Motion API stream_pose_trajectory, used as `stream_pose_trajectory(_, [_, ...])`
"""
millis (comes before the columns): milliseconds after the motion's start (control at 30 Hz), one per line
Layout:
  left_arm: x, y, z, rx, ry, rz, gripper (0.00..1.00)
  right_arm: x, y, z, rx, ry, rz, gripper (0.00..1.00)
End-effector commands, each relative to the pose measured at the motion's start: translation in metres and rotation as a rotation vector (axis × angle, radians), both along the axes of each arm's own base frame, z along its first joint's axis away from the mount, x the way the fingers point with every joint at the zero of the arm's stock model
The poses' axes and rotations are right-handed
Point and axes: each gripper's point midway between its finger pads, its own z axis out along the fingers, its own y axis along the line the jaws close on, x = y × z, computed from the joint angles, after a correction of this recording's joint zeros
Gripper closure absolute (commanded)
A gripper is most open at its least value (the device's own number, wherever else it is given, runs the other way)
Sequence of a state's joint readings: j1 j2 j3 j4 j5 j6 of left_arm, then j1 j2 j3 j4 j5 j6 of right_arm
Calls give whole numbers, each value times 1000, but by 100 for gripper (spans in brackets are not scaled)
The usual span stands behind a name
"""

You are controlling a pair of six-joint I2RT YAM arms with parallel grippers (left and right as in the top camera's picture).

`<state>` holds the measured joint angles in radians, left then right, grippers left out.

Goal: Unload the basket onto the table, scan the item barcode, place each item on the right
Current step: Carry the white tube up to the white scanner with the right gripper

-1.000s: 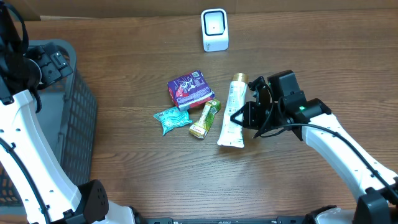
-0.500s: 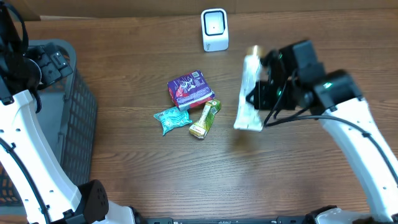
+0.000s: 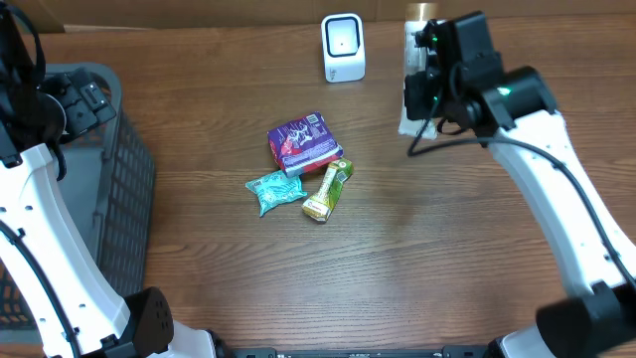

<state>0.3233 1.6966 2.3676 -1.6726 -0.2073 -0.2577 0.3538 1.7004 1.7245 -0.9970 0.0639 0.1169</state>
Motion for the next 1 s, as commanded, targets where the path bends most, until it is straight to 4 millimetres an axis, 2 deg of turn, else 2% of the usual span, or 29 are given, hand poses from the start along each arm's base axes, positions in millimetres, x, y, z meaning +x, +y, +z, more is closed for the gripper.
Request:
stream_pose_trajectory(0, [1, 4, -3, 12, 17, 1, 1, 32, -29, 12, -175, -115, -110, 97])
stream_pose_trajectory(167, [1, 4, -3, 12, 17, 1, 0, 68, -30, 25, -273, -170, -142, 97])
stream_pose_trajectory(233, [1, 4, -3, 12, 17, 1, 1, 85, -30, 33, -385, -214, -147, 97])
stream_pose_trajectory(367, [1, 4, -3, 12, 17, 1, 0, 110, -14, 33, -625, -273, -119, 97])
stream_pose_trajectory(467, [1, 4, -3, 12, 17, 1, 0, 126, 4, 19, -756, -310, -73, 96])
stream_pose_trajectory(600, [1, 4, -3, 12, 17, 1, 1, 151, 33, -4, -914, -350, 77, 96])
stream_pose_trajectory(733, [1, 4, -3, 12, 17, 1, 0, 170, 41, -18, -993, -386, 100, 96])
stream_pose_trajectory(867, [1, 4, -3, 12, 17, 1, 0, 175, 44, -44, -1074, -340, 187, 96])
stream_pose_trajectory(967, [1, 4, -3, 12, 17, 1, 1, 177, 45, -54, -1079, -326, 201, 96])
